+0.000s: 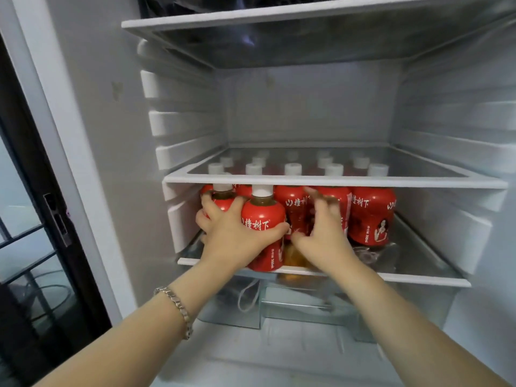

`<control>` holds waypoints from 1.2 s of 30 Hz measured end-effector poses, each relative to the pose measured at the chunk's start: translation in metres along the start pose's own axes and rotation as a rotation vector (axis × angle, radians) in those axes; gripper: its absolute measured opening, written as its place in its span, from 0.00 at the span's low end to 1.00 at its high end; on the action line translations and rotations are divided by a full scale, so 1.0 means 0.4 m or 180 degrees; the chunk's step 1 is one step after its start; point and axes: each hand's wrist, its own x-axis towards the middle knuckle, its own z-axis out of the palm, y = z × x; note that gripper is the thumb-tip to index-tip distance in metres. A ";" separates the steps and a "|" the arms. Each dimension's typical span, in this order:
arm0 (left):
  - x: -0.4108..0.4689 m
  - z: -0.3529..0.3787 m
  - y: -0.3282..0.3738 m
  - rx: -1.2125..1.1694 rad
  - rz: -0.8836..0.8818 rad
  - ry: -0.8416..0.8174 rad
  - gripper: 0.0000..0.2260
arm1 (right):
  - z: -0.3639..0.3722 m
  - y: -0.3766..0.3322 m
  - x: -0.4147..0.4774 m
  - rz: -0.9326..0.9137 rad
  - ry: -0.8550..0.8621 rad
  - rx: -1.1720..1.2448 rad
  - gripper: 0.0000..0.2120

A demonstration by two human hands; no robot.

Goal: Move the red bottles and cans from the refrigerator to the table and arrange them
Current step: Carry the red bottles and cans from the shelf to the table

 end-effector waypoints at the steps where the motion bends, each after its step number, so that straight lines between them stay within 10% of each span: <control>1: 0.000 -0.001 -0.001 0.0015 0.0000 0.0003 0.33 | -0.002 0.004 0.007 0.0179 0.0694 -0.0161 0.32; 7: 0.000 0.000 -0.002 0.0015 0.0034 0.0021 0.33 | 0.000 0.025 0.052 0.0811 0.1184 -0.1575 0.44; 16: -0.011 -0.017 0.000 -0.0014 0.0089 -0.0075 0.33 | -0.051 0.029 0.033 0.0711 0.1126 -0.1511 0.39; 27: -0.029 -0.042 -0.016 -0.0293 0.0452 -0.0363 0.28 | -0.023 0.016 -0.091 0.0657 0.0873 0.1478 0.39; 32: -0.026 -0.070 -0.040 -0.0569 0.0818 -0.0874 0.26 | -0.052 0.019 -0.089 0.0727 -0.0007 0.2218 0.17; 36: -0.023 -0.083 -0.039 -0.0762 0.1166 -0.1412 0.26 | -0.027 0.012 -0.082 0.0639 -0.0268 0.2313 0.23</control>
